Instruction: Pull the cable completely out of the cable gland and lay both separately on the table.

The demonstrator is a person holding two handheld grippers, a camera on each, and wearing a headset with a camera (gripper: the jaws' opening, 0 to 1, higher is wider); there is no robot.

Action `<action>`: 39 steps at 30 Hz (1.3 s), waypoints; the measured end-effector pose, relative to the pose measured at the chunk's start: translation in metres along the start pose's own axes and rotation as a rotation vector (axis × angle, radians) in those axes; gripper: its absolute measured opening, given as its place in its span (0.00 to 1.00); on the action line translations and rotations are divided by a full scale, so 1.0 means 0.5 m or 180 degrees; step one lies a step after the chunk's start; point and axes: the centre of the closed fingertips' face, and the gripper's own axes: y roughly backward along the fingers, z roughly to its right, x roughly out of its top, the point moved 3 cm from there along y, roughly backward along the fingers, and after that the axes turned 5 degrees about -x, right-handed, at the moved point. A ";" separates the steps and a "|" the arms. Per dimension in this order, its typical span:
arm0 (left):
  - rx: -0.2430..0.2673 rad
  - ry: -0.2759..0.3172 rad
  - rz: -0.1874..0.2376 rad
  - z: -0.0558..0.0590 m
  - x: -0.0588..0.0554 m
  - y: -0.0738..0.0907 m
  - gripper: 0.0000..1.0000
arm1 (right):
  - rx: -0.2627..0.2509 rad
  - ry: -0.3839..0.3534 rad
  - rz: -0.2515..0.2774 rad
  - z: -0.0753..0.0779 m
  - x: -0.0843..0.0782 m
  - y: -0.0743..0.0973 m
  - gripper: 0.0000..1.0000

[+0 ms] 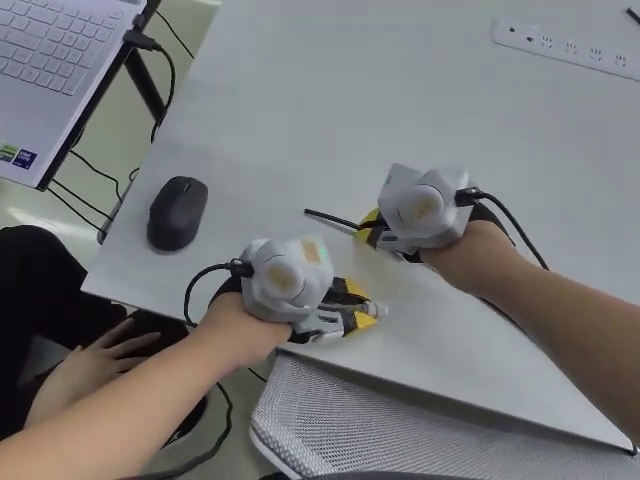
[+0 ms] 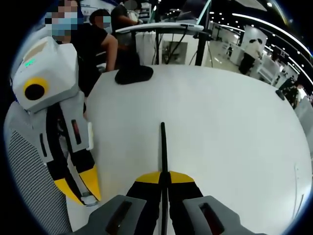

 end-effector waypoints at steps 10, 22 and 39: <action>0.0053 -0.0073 -0.0031 -0.006 -0.003 -0.004 0.16 | 0.0019 -0.0060 0.0012 0.000 0.000 0.001 0.00; 0.0078 -0.0080 -0.0064 -0.009 -0.001 -0.003 0.16 | -0.0016 -0.0135 -0.0001 -0.006 0.004 0.004 0.10; 0.0137 -0.0091 -0.0059 -0.010 0.006 0.007 0.21 | -0.0296 -0.0289 0.0212 0.013 0.030 0.066 0.21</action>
